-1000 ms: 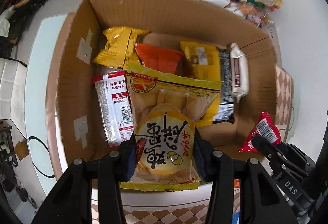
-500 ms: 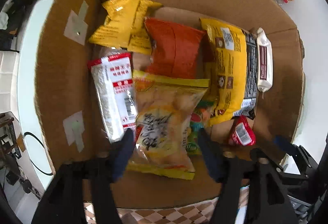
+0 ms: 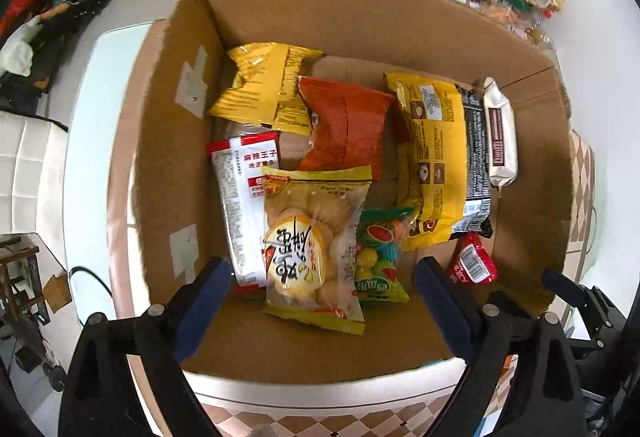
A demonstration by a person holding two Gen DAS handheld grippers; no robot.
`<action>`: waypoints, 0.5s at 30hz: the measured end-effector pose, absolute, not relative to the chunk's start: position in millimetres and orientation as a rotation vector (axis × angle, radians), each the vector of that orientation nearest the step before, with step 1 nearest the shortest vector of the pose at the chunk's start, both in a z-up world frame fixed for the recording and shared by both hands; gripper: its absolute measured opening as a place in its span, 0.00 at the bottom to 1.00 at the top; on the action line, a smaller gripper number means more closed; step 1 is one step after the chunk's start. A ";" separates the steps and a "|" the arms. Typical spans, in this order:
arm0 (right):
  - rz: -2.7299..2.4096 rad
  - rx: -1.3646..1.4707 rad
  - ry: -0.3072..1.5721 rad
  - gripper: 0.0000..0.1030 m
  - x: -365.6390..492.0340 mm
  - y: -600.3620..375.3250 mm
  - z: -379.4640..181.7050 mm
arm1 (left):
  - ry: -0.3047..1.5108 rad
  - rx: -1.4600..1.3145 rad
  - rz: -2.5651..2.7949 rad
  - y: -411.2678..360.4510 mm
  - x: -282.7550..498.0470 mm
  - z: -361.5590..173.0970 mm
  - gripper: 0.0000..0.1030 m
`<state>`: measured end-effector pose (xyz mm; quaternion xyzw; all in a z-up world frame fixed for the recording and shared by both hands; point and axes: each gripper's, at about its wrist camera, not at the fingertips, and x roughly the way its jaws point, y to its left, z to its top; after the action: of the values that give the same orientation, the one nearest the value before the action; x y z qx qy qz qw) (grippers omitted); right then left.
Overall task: Organize snacks
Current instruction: 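Lift both tools out of the box back over the table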
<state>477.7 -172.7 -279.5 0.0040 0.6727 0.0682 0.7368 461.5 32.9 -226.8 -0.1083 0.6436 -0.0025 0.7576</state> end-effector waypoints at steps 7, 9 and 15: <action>0.138 -0.005 1.381 0.95 454.4 -179.1 -245.6 | 1.272 -0.174 0.022 22.5 416.6 -197.7 0.92; 0.131 -0.004 1.351 0.95 443.6 -181.9 -235.2 | 1.227 -0.165 0.037 22.1 403.5 -187.1 0.92; 0.159 -0.027 1.242 0.95 406.1 -178.5 -197.8 | 1.122 -0.149 0.052 19.2 365.1 -158.9 0.92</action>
<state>406.1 -178.5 -197.8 -0.0128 0.5814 0.0744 0.8101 365.1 19.2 -158.9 -0.0708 0.5313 0.0247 0.8438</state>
